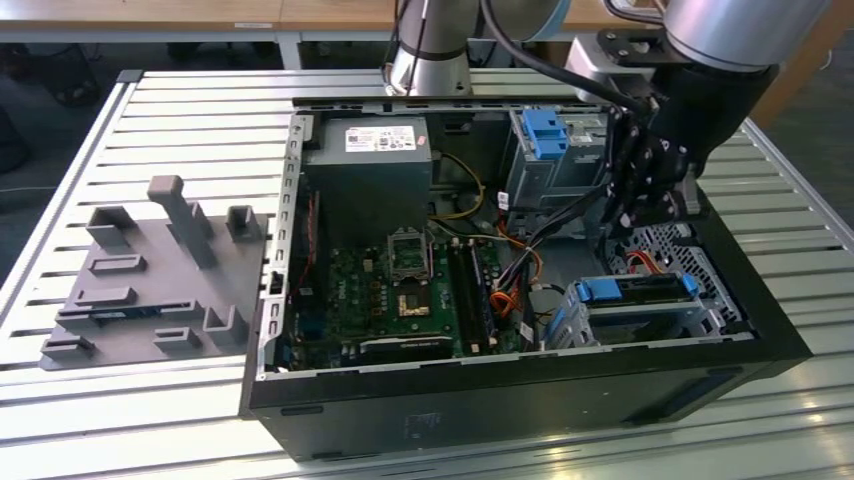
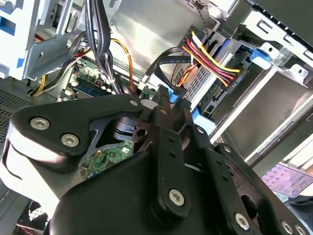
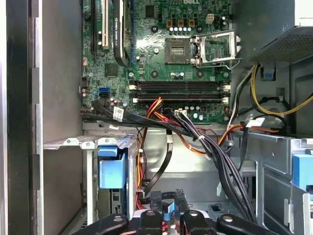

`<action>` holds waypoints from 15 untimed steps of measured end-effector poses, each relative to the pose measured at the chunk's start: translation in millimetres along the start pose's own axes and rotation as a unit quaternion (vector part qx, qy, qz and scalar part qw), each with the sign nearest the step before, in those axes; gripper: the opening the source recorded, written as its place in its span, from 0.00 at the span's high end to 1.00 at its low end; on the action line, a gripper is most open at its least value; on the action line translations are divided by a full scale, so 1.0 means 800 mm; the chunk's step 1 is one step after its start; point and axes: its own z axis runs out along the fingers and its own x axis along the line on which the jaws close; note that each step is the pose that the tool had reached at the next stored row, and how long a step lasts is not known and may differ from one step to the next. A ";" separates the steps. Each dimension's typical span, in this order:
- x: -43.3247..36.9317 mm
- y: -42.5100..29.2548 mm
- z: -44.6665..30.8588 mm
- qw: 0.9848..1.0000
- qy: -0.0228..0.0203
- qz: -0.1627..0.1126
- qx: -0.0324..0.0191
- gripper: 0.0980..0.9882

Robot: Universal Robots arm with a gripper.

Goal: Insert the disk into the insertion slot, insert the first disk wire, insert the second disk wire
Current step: 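Insert the second disk wire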

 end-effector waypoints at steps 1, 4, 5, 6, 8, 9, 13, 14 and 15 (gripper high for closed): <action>0.000 0.0000 0.0005 1.000 0.001 0.000 0.000 0.83; 0.000 -0.0001 0.0020 1.000 0.005 0.000 0.000 0.83; -0.001 -0.0001 0.0024 1.000 0.006 0.000 0.000 0.83; -0.001 -0.0002 0.0029 1.000 0.007 0.000 0.000 0.83; -0.001 -0.0003 0.0037 1.000 0.010 0.000 0.000 0.83; -0.001 -0.0003 0.0041 1.000 0.011 0.000 0.000 0.83; -0.001 -0.0006 0.0056 1.000 0.015 0.000 0.000 0.83; -0.001 -0.0006 0.0060 1.000 0.016 0.000 0.000 0.83; -0.001 -0.0006 0.0063 1.000 0.017 0.000 0.001 0.83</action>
